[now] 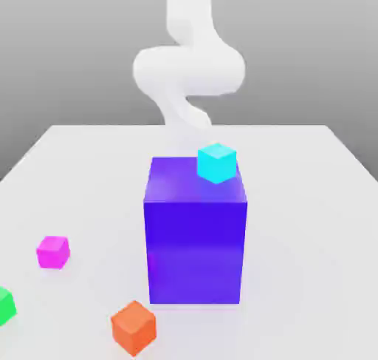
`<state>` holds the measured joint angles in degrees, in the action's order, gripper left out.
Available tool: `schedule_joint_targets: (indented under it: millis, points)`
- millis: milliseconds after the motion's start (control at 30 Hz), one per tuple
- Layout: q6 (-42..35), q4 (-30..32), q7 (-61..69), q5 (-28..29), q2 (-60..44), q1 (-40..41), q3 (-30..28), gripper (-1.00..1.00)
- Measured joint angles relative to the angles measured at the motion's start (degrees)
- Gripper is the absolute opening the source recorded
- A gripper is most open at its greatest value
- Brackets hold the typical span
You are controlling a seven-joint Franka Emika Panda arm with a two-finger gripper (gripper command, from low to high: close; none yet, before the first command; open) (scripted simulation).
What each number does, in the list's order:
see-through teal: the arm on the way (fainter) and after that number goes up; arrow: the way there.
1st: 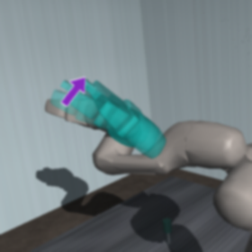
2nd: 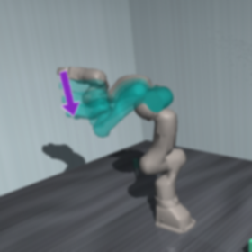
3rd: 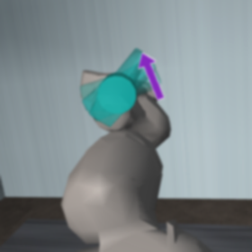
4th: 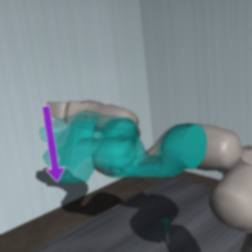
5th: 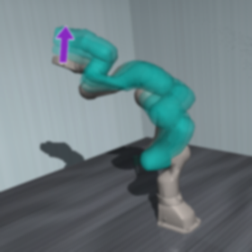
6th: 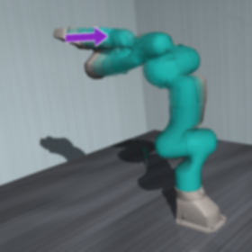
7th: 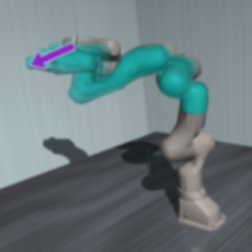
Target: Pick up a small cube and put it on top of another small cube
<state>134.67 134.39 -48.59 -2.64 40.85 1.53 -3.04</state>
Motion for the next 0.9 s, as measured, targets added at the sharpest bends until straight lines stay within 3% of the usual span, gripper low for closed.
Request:
schedule_joint_targets:
  millis: [433, 600, 733, 900]
  points:
    - [15.85, 14.07, -17.73, -11.46, -28.66, 10.46, -12.24, 0.00]
    - [22.32, 19.56, -28.04, -10.67, -38.38, 17.03, -15.78, 0.00]
    - [27.63, 23.59, -38.83, -5.36, -44.78, 20.64, -19.91, 0.00]
    - [32.08, 22.90, -36.41, -9.89, -50.52, 22.71, -17.04, 0.00]
